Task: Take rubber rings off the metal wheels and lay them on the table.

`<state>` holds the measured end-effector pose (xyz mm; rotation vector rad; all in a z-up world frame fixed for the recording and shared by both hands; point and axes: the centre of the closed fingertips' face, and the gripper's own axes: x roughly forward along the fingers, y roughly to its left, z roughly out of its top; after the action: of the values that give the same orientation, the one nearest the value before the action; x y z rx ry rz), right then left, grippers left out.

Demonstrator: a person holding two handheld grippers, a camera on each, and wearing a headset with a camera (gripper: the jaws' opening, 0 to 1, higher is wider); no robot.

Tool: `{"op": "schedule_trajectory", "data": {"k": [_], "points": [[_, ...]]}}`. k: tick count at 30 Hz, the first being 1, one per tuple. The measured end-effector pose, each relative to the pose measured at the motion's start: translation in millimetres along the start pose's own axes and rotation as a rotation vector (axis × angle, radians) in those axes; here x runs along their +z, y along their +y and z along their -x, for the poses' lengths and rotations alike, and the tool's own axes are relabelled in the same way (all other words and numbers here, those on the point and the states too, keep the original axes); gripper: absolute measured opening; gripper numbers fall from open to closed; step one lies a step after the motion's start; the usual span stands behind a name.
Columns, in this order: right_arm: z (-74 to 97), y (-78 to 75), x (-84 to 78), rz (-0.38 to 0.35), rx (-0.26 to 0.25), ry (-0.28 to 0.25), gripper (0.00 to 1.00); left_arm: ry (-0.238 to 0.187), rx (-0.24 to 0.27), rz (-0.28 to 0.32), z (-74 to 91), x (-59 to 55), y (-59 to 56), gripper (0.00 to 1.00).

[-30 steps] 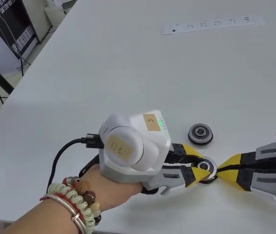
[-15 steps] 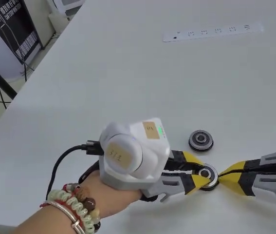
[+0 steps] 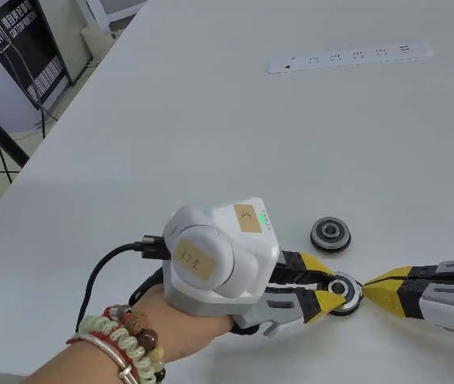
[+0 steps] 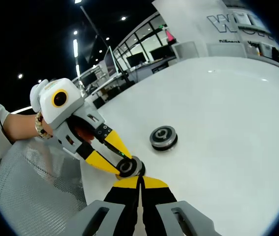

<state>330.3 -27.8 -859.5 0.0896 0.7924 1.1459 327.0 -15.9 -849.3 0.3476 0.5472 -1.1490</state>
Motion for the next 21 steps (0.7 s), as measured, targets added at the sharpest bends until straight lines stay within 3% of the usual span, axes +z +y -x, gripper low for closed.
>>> {"op": "schedule_trajectory", "data": {"k": [5, 10, 21], "points": [[0.7, 1.9, 1.7, -0.148, 0.056, -0.053, 0.00, -0.005, -0.001, 0.000, 0.0, -0.3, 0.3, 0.14], [2.6, 6.0, 4.9, -0.310, 0.160, -0.096, 0.00, -0.027, -0.006, 0.006, 0.6, -0.8, 0.7, 0.14], [1.1, 8.7, 7.2, -0.373, 0.180, -0.076, 0.00, -0.064, -0.010, 0.023, 1.0, -0.8, 0.6, 0.13]]}}
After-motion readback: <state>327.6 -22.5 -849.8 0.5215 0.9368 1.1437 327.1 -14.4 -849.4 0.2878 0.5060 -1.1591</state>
